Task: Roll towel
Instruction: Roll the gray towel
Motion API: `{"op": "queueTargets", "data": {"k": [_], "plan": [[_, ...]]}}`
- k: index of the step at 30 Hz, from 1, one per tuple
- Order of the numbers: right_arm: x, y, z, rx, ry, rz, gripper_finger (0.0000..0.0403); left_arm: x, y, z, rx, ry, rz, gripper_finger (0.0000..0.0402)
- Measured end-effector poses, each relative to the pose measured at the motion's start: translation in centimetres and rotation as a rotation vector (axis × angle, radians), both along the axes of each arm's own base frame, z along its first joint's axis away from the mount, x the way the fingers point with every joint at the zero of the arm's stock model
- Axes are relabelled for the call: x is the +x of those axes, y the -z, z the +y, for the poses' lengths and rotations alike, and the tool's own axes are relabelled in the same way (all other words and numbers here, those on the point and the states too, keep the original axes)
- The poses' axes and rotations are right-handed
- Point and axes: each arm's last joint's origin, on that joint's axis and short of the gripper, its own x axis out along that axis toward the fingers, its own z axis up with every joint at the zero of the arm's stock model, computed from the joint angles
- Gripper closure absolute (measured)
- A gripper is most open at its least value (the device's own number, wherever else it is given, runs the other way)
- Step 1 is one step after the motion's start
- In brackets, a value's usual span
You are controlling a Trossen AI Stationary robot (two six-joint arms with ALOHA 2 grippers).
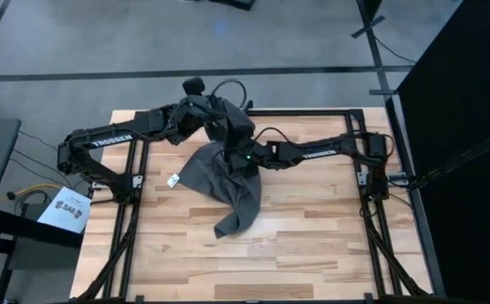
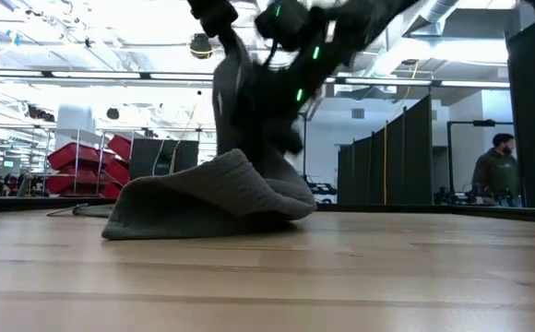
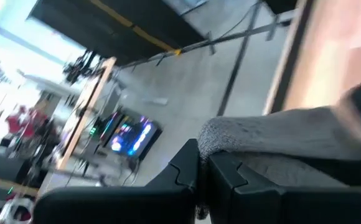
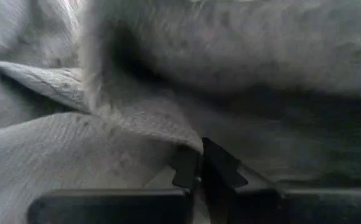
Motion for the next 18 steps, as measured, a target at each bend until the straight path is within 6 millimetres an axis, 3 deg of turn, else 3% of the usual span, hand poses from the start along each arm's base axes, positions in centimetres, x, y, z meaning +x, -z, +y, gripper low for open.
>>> {"op": "queueTargets", "data": {"k": [5,8,14,18], "plan": [[-3.0,-6.1,3.3,0.007,-0.075,-0.045,0.0401,-2.1,-3.6,2.9,0.011,-0.12,-0.101,0.0402],[-5.7,-10.9,5.2,0.021,-0.124,-0.16,0.0402,-3.5,-5.9,3.8,-0.041,-0.113,-0.179,0.0402],[-11.9,-19.6,7.6,0.084,-0.294,-0.512,0.0402,-5.0,-9.2,3.8,-0.142,0.078,-0.326,0.0402],[-15.7,-24.0,7.2,0.021,-0.319,-0.75,0.0402,-5.2,-11.7,3.8,-0.158,0.247,-0.479,0.0402]]}}
